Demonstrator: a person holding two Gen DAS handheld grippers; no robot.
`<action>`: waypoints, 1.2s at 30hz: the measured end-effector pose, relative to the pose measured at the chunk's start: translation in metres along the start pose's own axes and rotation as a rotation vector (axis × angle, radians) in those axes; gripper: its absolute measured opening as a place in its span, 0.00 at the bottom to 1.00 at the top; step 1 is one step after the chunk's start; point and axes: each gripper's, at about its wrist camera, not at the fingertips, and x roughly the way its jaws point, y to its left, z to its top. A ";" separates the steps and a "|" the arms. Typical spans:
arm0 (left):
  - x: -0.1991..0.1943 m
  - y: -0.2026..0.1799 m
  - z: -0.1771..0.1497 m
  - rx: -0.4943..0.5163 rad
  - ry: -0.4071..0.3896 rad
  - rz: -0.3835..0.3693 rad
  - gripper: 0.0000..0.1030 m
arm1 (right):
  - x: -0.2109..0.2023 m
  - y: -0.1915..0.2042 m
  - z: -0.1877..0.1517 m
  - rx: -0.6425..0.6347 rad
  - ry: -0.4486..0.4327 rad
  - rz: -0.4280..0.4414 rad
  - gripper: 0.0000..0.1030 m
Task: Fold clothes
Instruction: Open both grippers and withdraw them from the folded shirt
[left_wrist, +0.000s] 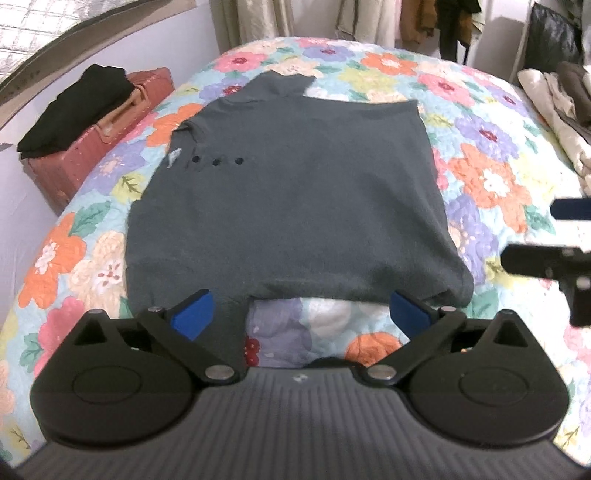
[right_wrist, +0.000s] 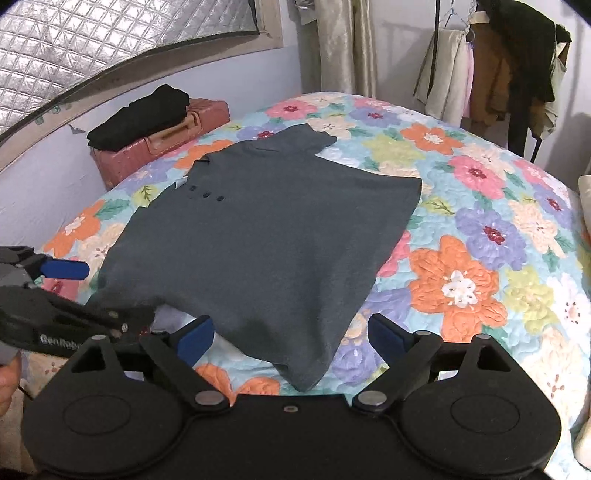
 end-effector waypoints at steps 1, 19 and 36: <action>0.001 -0.001 0.000 0.001 0.005 -0.001 1.00 | 0.001 0.000 0.001 0.003 -0.001 -0.003 0.90; 0.013 0.001 0.000 -0.007 0.040 0.025 1.00 | 0.009 -0.004 0.007 0.018 -0.057 -0.024 0.90; 0.018 0.002 0.000 0.017 0.042 0.051 1.00 | 0.021 0.001 0.005 0.006 -0.036 -0.031 0.90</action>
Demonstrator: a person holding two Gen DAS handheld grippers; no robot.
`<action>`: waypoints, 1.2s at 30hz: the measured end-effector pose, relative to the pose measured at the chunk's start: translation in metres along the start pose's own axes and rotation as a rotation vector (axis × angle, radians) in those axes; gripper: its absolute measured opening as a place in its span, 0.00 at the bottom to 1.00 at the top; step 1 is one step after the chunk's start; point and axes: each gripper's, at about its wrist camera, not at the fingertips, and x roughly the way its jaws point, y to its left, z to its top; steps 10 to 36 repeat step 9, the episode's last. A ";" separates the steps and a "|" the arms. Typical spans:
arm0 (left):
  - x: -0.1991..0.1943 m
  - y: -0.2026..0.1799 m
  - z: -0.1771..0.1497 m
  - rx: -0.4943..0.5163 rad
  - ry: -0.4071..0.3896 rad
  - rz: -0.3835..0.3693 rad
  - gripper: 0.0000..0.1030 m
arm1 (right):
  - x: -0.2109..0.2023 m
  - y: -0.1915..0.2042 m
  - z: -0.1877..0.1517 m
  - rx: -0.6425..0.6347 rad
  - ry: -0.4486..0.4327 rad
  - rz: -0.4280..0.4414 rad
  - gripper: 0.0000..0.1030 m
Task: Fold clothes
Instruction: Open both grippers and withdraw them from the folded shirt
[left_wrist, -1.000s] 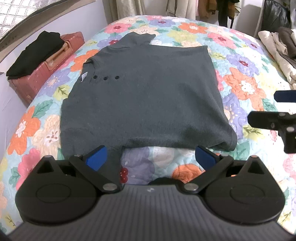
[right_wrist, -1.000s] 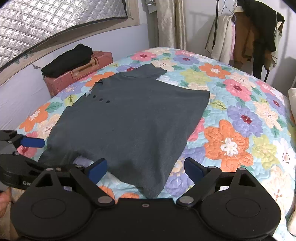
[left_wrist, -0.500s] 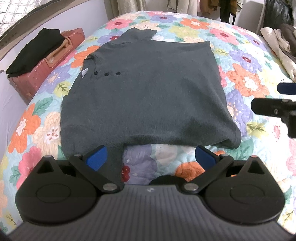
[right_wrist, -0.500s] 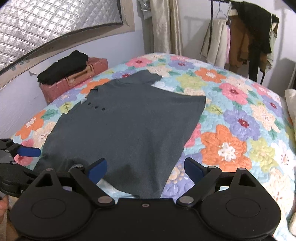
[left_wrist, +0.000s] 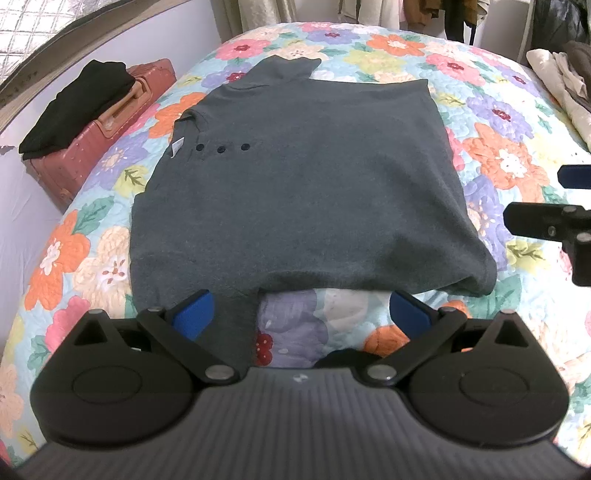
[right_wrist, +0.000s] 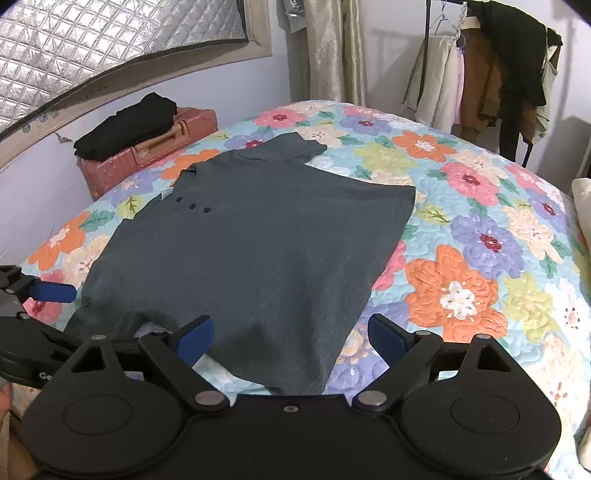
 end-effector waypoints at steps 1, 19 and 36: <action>0.000 0.001 0.000 -0.003 0.003 -0.010 1.00 | 0.000 0.000 0.000 0.000 0.003 0.002 0.90; 0.000 0.001 0.001 -0.005 0.006 -0.024 1.00 | 0.002 -0.002 -0.001 0.006 0.008 0.003 0.90; 0.000 0.001 0.001 -0.005 0.006 -0.024 1.00 | 0.002 -0.002 -0.001 0.006 0.008 0.003 0.90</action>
